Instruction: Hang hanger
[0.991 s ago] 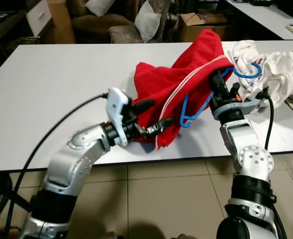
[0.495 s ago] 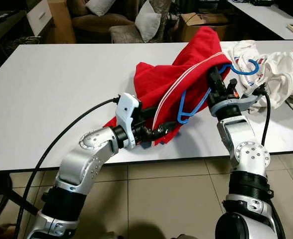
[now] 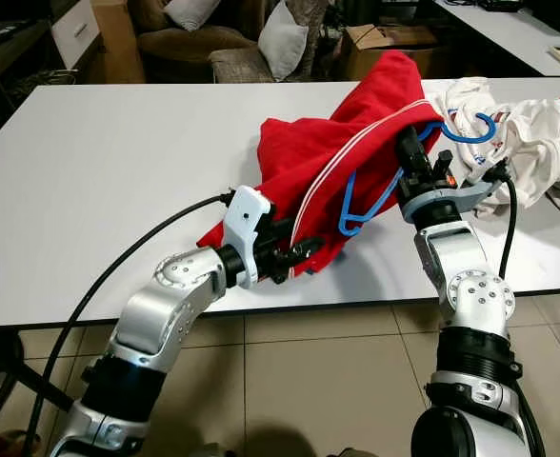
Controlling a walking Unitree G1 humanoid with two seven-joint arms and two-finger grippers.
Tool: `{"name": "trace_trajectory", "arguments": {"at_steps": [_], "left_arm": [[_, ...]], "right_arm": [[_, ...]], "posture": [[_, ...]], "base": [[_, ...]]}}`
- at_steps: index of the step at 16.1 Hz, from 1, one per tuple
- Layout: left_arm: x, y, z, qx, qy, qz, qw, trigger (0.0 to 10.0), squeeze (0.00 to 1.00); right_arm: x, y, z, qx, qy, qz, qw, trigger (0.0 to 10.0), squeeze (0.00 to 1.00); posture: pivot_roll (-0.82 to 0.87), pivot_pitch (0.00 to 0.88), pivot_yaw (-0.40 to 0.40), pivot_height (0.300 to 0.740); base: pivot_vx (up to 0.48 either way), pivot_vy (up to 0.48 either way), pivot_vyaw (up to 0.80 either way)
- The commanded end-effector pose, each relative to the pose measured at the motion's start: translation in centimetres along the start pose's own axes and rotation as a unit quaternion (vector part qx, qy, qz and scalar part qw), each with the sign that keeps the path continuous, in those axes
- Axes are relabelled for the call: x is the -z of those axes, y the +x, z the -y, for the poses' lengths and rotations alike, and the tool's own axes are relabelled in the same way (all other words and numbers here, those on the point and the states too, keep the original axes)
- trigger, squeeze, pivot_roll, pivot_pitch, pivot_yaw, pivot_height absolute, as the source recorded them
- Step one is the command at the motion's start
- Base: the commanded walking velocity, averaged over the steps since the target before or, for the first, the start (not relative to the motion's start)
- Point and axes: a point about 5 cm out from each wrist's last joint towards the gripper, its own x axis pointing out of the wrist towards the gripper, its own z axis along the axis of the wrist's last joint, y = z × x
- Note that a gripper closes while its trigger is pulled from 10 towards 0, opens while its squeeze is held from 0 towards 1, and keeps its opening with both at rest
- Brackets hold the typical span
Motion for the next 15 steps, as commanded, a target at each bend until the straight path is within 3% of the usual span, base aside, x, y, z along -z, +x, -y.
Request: {"name": "trace_trajectory", "arguments": {"at_steps": [1, 9, 15], "left_arm": [[-0.52, 0.09, -0.18, -0.003, 0.008, 0.008, 1.0, 0.0, 0.0], [-0.32, 0.24, -0.31, -0.005, 0.001, 0.003, 1.0, 0.0, 0.0], [-1.23, -0.39, -0.23, 0.026, -0.037, 0.033, 0.998, 0.0, 0.0]], "right_arm": [[-0.01, 0.56, -0.9, -0.023, -0.004, 0.001, 1.0, 10.0, 0.0], [0.06, 0.64, -0.94, -0.026, -0.003, 0.0, 1.0, 10.0, 0.0], [0.16, 0.49, -0.66, -0.021, -0.017, 0.004, 1.0, 10.0, 0.0]], "posture": [[-0.14, 0.0, 0.027, 0.74], [-0.14, 0.0, 0.029, 0.74], [-0.12, 0.0, 0.042, 0.74]], "base": [[0.0, 0.0, 0.0], [0.0, 0.0, 0.0], [0.0, 0.0, 0.0]]}}
